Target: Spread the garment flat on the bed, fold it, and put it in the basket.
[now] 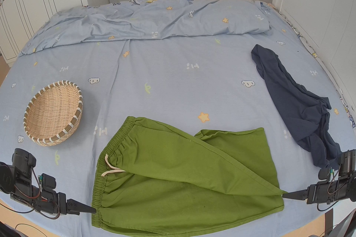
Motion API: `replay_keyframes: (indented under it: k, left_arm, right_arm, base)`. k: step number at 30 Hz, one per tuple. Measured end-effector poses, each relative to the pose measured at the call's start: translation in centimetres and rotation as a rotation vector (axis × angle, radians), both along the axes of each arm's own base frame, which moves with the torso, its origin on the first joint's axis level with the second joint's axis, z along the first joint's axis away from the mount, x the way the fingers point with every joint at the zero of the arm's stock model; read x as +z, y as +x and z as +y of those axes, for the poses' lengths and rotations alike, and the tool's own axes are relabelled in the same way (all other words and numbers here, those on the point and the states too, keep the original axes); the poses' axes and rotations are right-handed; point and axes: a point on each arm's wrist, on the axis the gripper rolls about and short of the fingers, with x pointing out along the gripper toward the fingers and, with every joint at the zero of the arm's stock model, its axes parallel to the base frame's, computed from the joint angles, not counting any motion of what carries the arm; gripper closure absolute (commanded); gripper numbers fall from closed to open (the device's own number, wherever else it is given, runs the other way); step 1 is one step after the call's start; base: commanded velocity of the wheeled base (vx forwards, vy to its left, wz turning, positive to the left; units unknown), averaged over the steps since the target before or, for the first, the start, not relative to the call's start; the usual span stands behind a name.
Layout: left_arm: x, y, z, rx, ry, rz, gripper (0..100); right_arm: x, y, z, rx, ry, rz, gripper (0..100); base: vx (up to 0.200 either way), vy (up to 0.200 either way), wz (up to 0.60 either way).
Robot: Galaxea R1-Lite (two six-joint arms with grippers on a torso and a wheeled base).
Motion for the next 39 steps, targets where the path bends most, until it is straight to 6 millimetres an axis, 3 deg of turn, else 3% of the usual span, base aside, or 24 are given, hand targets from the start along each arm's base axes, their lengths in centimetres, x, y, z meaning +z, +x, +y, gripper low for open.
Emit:
replay_keyframes:
  k: [4, 7, 12, 17, 23, 27, 33, 39]
  left_arm:
    - [1.6, 1.0, 0.1, 0.006, 0.016, -0.09, 0]
    - [3.5, 2.8, 0.1, 0.001, 0.029, -0.182, 0]
    - [7.5, 7.4, -0.2, -0.027, 0.044, -0.34, 0]
    - [10.0, 13.0, -1.2, -0.075, 0.047, -0.436, 0]
    - [9.3, 19.9, -3.7, -0.118, 0.099, -0.456, 0]
    - [7.8, 23.0, -5.8, -0.145, 0.131, -0.454, 0]
    - [6.2, 25.4, -7.7, -0.175, 0.132, -0.449, 0]
    - [5.1, 26.2, -8.2, -0.185, 0.128, -0.431, 0]
  right_arm:
    - [1.1, -0.3, -0.2, -0.014, -0.008, -0.08, 0]
    - [1.9, -0.5, -0.2, -0.016, -0.014, -0.137, 0]
    - [4.0, 0.8, -0.3, -0.006, -0.037, -0.267, 0]
    - [6.3, 2.6, -0.3, 0.013, -0.054, -0.385, 0]
    - [8.2, 4.1, 0.4, 0.063, -0.057, -0.471, 0]
    - [8.6, 4.3, 1.4, 0.104, -0.054, -0.491, 0]
    - [8.8, 4.1, 2.5, 0.13, -0.074, -0.5, 0]
    - [8.9, 3.9, 2.8, 0.144, -0.073, -0.509, 0]
  base:
    - [0.0, 0.0, 0.0]
    - [0.0, 0.0, 0.0]
    - [0.0, 0.0, 0.0]
    - [0.0, 0.0, 0.0]
    - [0.0, 0.0, 0.0]
    - [0.0, 0.0, 0.0]
    - [0.0, 0.0, 0.0]
    - [0.0, 0.0, 0.0]
